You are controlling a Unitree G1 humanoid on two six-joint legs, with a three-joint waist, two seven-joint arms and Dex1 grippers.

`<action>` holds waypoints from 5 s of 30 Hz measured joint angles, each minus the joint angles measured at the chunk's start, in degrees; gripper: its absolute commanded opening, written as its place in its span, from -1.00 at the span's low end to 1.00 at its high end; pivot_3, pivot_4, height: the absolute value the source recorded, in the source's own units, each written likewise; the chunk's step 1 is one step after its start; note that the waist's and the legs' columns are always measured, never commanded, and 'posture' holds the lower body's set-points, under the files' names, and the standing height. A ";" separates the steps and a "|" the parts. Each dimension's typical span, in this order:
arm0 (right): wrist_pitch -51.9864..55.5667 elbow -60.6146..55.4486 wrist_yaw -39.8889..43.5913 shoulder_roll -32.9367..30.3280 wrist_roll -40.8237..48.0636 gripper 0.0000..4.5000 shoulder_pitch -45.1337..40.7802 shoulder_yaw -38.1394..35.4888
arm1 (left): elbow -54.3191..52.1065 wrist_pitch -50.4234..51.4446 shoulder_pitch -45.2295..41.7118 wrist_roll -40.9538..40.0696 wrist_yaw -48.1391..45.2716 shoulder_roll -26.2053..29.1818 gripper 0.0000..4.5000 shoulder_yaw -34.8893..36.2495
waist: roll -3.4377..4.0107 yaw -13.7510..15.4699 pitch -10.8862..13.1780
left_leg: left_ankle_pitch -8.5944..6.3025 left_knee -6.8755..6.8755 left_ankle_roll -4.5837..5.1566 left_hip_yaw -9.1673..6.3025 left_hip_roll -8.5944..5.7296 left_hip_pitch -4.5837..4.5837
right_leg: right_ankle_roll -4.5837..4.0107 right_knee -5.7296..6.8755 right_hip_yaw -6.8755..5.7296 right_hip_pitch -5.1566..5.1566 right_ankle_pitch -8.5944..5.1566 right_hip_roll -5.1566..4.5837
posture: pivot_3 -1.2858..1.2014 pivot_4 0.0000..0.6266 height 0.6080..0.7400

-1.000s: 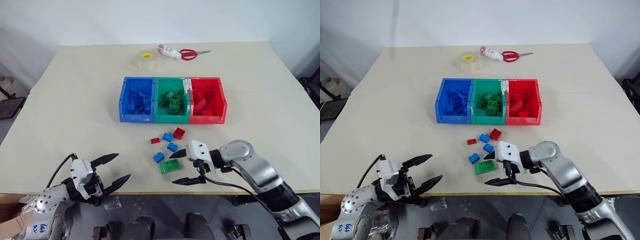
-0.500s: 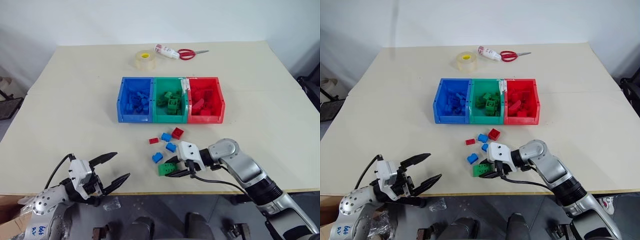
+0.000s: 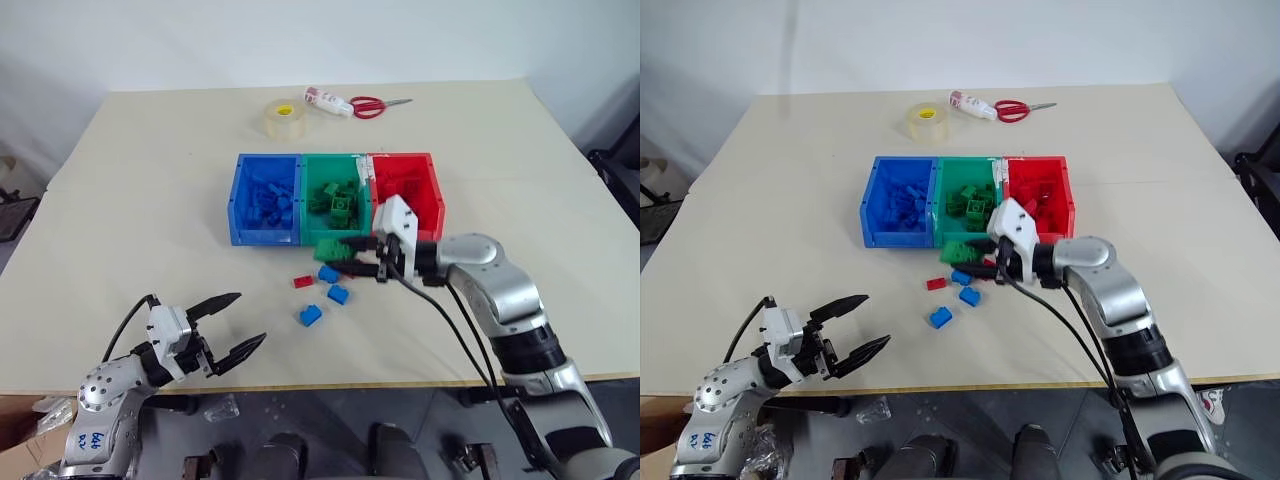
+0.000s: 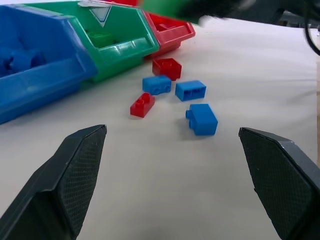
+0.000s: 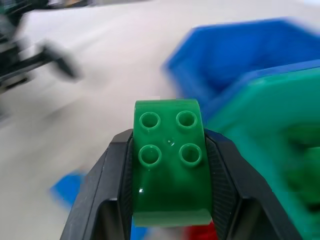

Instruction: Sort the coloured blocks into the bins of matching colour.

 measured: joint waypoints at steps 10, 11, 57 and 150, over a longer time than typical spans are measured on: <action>-9.41 20.72 -12.01 7.21 -6.35 0.71 -10.47 -2.37 | 2.72 -1.35 -3.94 0.52 -0.43 -0.37 1.00 -1.25 | 0.01 -2.29 0.00 | -0.01 -0.05 0.01 0.03 0.01 -0.04 | -0.13 0.23 -0.01 -0.18 0.06 0.00 | 0.03 -0.52 1.00; -9.80 20.94 -12.29 7.25 -6.38 0.83 -10.44 -2.65 | 2.95 -1.37 -4.09 0.55 -0.44 -0.37 1.00 -1.26 | 0.01 -2.34 0.00 | -0.01 -0.05 0.02 0.03 0.01 -0.04 | -0.14 0.23 0.00 -0.18 0.07 0.00 | 0.03 -0.52 1.00; 1.78 -6.21 -1.00 -0.75 -4.85 0.42 12.44 11.02 | 4.15 -3.49 -1.25 0.71 -2.10 -0.37 1.00 -1.88 | -0.02 -0.77 -0.02 | -0.13 0.07 0.16 0.92 0.22 0.08 | -0.06 -0.01 -0.08 -0.22 0.23 -0.06 | 0.03 -0.52 1.00; -11.57 -4.24 21.83 -13.47 4.39 0.44 15.54 -2.69 | 0.43 -3.82 8.36 -0.47 -3.31 5.72 1.00 3.07 | 0.04 -0.68 0.00 | -0.33 -0.02 0.25 1.41 0.40 0.43 | -0.29 -0.19 -0.06 -0.15 0.34 0.01 | 0.03 -0.52 1.00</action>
